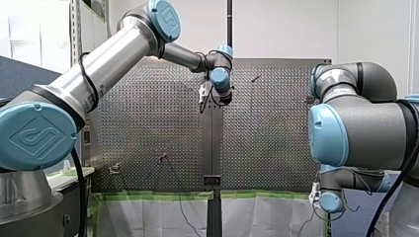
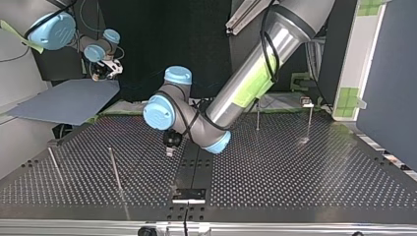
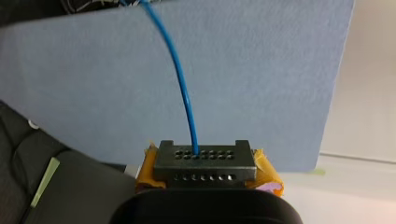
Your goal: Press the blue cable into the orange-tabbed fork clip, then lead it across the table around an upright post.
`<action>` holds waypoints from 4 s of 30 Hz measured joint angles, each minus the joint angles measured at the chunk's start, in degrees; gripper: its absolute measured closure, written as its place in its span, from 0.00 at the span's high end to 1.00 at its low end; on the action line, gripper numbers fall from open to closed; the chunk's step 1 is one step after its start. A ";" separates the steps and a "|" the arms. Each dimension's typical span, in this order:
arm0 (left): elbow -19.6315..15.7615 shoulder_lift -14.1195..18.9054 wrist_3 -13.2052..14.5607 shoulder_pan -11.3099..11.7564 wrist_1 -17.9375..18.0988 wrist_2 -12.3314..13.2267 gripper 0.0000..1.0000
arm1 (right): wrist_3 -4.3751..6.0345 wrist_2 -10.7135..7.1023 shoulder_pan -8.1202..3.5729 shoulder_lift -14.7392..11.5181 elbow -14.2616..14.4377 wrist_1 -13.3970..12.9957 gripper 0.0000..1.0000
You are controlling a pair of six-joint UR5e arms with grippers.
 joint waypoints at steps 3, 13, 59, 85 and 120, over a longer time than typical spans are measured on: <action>-0.03 0.00 -0.46 -0.06 -0.06 0.00 1.00 | -0.27 -1.45 0.13 -0.47 -0.14 -0.10 0.00; -0.27 0.58 -2.96 -0.76 -0.23 0.24 1.00 | -0.85 -4.97 0.78 -2.44 -0.33 -0.14 0.00; 1.90 11.37 -2.56 -4.67 -6.43 3.90 1.00 | -1.39 -8.98 2.42 -2.50 -2.19 0.73 0.00; 10.01 7.41 -6.91 -4.50 -11.73 7.41 0.98 | -1.20 -9.09 2.78 -2.50 -2.19 1.12 0.00; 9.29 7.40 -6.87 -4.16 -16.95 -3.19 0.98 | -0.93 -9.52 2.82 -2.50 -2.18 1.40 0.00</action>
